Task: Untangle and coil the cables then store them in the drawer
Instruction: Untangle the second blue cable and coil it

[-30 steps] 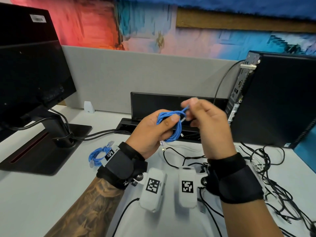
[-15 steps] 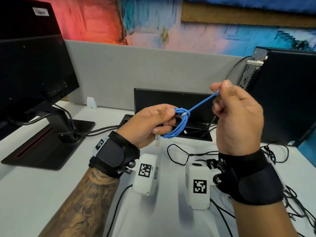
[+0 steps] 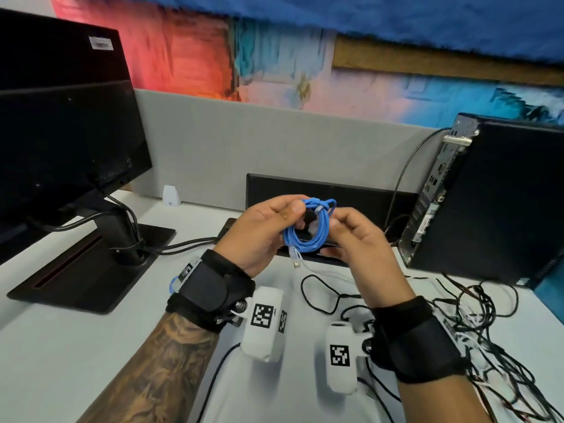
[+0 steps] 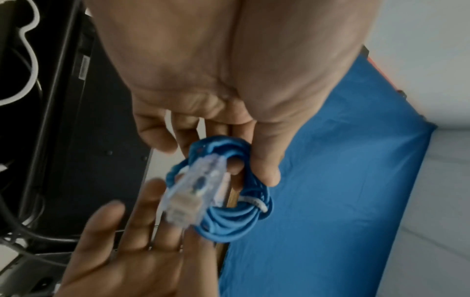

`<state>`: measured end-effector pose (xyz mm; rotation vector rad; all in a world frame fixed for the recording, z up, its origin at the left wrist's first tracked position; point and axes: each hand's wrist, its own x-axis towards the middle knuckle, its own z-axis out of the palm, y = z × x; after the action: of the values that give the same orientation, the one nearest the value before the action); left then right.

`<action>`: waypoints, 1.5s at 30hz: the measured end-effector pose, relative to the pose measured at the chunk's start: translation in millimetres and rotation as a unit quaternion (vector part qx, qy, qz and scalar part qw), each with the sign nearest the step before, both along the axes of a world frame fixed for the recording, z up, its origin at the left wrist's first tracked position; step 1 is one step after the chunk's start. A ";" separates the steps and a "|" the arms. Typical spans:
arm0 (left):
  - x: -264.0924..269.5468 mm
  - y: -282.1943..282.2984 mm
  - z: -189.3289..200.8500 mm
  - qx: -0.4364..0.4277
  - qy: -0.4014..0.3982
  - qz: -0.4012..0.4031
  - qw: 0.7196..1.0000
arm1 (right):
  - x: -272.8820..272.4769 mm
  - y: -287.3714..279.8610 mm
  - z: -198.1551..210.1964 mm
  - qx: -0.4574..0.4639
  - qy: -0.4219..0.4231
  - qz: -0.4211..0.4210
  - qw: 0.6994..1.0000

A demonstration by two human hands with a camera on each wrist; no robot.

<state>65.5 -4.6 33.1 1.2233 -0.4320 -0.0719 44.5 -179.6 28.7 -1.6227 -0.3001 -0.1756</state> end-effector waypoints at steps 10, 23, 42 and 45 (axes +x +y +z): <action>1.2 -4.4 -7.8 0.107 -0.061 0.100 0.987 | -4.2 10.2 -0.2 -0.068 0.078 0.074 0.992; 5.2 -4.1 -14.6 0.399 -0.230 0.210 0.862 | 1.4 -0.4 -7.8 -0.138 -0.093 -0.085 0.982; 7.8 3.0 -11.2 0.356 -0.169 0.210 0.895 | -0.6 -4.2 1.4 -0.055 -0.050 -0.079 0.994; 5.5 5.1 -7.4 0.277 -0.135 0.186 0.933 | -3.0 -2.9 5.8 -0.032 -0.051 -0.060 0.996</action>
<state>71.0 0.5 25.6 1.8680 -0.4231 0.3261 41.4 -182.4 34.6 -1.7003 -0.2888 -0.3438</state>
